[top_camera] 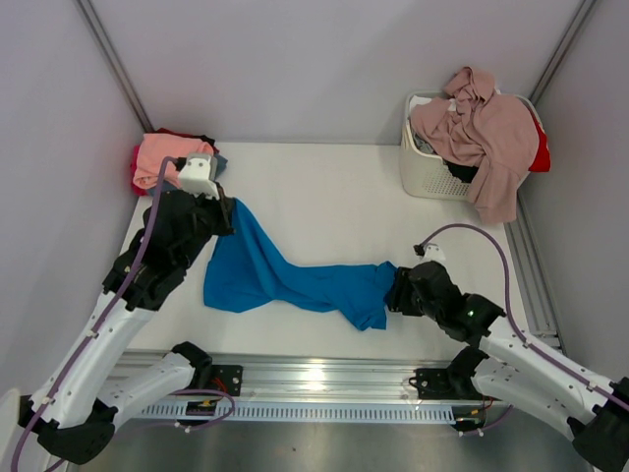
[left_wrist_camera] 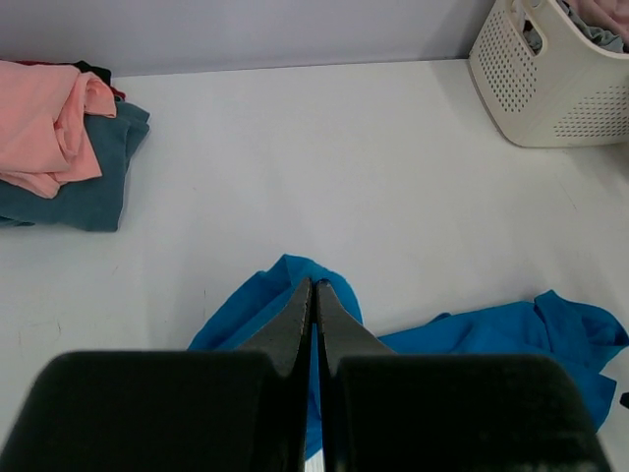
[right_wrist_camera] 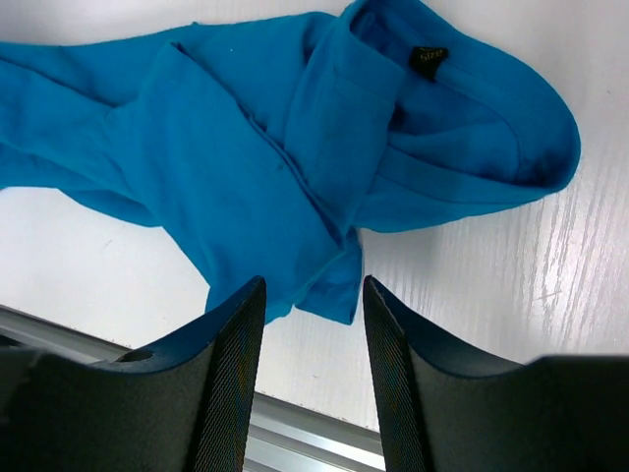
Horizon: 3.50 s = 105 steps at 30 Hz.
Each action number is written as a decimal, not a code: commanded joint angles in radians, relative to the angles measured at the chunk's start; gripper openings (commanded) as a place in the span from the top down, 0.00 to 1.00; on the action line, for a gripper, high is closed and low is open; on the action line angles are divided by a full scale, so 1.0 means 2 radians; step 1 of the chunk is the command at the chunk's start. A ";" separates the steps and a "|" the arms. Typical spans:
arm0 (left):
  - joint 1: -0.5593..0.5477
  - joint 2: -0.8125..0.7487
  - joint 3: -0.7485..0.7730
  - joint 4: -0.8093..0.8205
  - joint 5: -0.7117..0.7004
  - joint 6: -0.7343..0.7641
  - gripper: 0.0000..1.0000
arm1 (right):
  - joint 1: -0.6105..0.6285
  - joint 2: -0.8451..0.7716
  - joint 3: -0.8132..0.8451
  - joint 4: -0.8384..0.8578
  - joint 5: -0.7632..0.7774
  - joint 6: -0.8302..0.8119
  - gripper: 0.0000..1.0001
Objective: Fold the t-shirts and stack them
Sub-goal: Flatten out the tshirt
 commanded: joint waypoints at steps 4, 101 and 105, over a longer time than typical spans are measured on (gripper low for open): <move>-0.007 0.001 0.006 0.020 0.002 0.010 0.99 | -0.018 -0.028 -0.028 0.044 -0.015 0.025 0.53; -0.022 -0.004 0.016 0.039 -0.039 0.042 1.00 | -0.129 0.130 0.382 0.055 0.127 -0.306 1.00; -0.022 -0.010 0.023 0.043 -0.066 0.062 1.00 | -0.149 0.132 0.424 0.052 0.158 -0.359 1.00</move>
